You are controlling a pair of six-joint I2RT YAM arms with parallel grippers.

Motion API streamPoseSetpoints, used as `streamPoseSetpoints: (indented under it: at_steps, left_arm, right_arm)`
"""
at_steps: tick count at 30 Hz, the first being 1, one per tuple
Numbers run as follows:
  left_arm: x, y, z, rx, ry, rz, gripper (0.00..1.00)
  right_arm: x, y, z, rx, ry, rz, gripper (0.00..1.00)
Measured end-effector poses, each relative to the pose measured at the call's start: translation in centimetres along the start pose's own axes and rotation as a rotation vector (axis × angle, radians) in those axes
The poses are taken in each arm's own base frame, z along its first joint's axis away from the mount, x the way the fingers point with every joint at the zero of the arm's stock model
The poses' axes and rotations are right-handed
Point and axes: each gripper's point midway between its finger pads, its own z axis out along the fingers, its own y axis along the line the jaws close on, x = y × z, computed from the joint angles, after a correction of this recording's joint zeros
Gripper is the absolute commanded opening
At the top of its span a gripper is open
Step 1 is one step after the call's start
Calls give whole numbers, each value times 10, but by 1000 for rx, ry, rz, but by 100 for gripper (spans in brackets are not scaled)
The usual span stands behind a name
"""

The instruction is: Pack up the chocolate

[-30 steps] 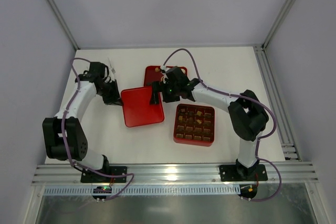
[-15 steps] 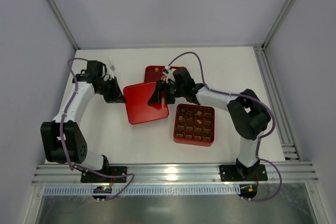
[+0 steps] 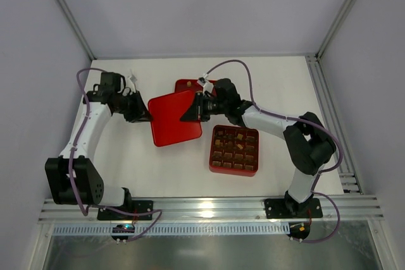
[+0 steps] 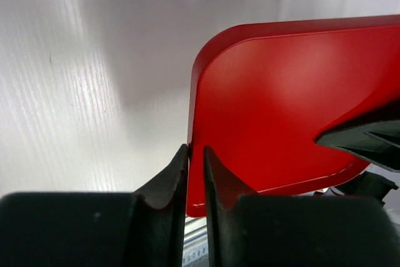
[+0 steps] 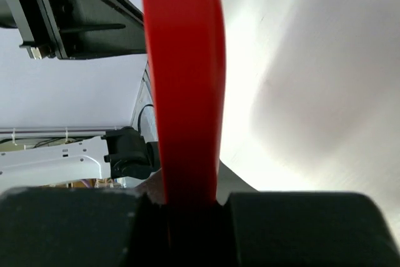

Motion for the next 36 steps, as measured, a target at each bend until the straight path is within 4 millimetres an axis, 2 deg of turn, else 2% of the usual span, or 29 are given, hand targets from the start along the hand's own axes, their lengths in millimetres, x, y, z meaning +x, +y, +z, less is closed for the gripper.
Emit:
streamPoseSetpoints:
  at_steps: [1, 3, 4, 7, 11, 14, 16, 19, 21, 24, 27, 29, 32, 36]
  left_arm:
    - [0, -2, -2, 3, -7, 9, 31]
    - [-1, -8, -7, 4, -24, 32, 48]
    - [-2, -11, -9, 1, -36, 48, 62]
    - [-10, -24, -19, -12, -86, 103, 77]
    - [-24, -45, -40, -49, -196, 217, 80]
    - [-27, -78, -59, -42, -306, 359, 81]
    - [-18, -108, -74, -9, -381, 483, 81]
    - [6, -153, -93, 80, -499, 670, 82]
    - [24, -171, -100, 121, -550, 771, 82]
    - [49, -193, -92, 139, -589, 917, 83]
    - [65, -208, -70, 100, -633, 1058, 84]
    - [74, -210, -48, 70, -638, 1146, 84]
    - [84, -199, -21, 26, -650, 1266, 84]
    - [77, -202, -17, 2, -734, 1349, 84]
  right_arm:
    - [-1, 2, -1, -3, -4, 7, 4]
    - [-2, 3, -3, -3, -10, 25, 4]
    - [-1, 2, -4, -1, -11, 40, 4]
    - [-1, -1, -11, 9, -19, 86, 4]
    - [-12, -1, -26, 26, -49, 142, 4]
    - [-22, -1, -42, 50, -74, 185, 4]
    - [-29, -1, -56, 73, -90, 218, 4]
    - [-42, -1, -74, 123, -115, 271, 4]
    - [-51, 0, -85, 157, -131, 300, 4]
    - [-65, 4, -101, 202, -152, 351, 4]
    - [-74, 7, -114, 235, -162, 395, 4]
    - [-77, 8, -120, 258, -165, 420, 4]
    - [-77, 13, -126, 285, -159, 453, 4]
    - [-77, 21, -131, 308, -153, 483, 4]
